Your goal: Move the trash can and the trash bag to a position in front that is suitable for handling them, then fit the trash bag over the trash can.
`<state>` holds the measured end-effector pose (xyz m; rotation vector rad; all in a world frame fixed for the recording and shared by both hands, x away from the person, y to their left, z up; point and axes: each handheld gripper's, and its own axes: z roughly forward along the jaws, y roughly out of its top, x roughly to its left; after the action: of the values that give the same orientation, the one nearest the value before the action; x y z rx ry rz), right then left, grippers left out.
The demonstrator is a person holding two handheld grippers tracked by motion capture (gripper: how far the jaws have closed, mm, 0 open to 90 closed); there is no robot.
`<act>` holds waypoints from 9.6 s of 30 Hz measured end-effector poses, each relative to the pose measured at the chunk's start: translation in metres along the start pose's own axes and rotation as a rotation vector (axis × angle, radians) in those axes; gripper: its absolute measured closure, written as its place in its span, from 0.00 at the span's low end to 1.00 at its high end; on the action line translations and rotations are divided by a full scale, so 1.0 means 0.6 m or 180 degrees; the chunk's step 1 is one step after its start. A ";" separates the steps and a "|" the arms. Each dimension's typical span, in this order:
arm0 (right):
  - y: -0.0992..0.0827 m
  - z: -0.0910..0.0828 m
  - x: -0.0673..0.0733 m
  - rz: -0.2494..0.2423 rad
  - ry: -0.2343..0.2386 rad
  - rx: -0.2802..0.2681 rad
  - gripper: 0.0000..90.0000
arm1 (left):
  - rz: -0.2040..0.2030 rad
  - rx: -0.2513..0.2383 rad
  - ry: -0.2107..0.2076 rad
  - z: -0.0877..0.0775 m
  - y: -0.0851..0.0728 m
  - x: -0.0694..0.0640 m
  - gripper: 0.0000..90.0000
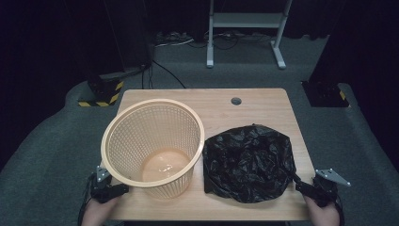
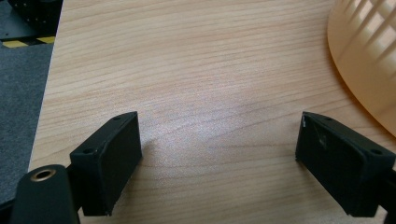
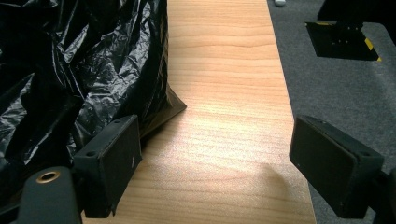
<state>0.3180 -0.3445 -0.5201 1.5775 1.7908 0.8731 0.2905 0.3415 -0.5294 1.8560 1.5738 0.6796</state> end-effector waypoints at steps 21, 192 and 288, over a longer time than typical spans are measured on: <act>-0.004 -0.006 -0.003 0.0038 0.0088 -0.0096 0.18 | -0.0171 0.0108 0.0157 0.006 0.003 0.003 0.00; 0.077 0.064 0.194 -0.0678 0.0484 0.0343 0.46 | 0.0091 0.0090 -0.0102 0.008 0.005 -0.072 0.01; 0.171 -0.369 0.239 -0.0195 0.1368 -0.3043 0.96 | 0.0112 0.0055 -0.0129 0.005 0.004 -0.074 0.05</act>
<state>0.1881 -0.2139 -0.3050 0.7373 1.2933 1.7834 0.2868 0.2971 -0.5299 1.9022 1.5292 0.6419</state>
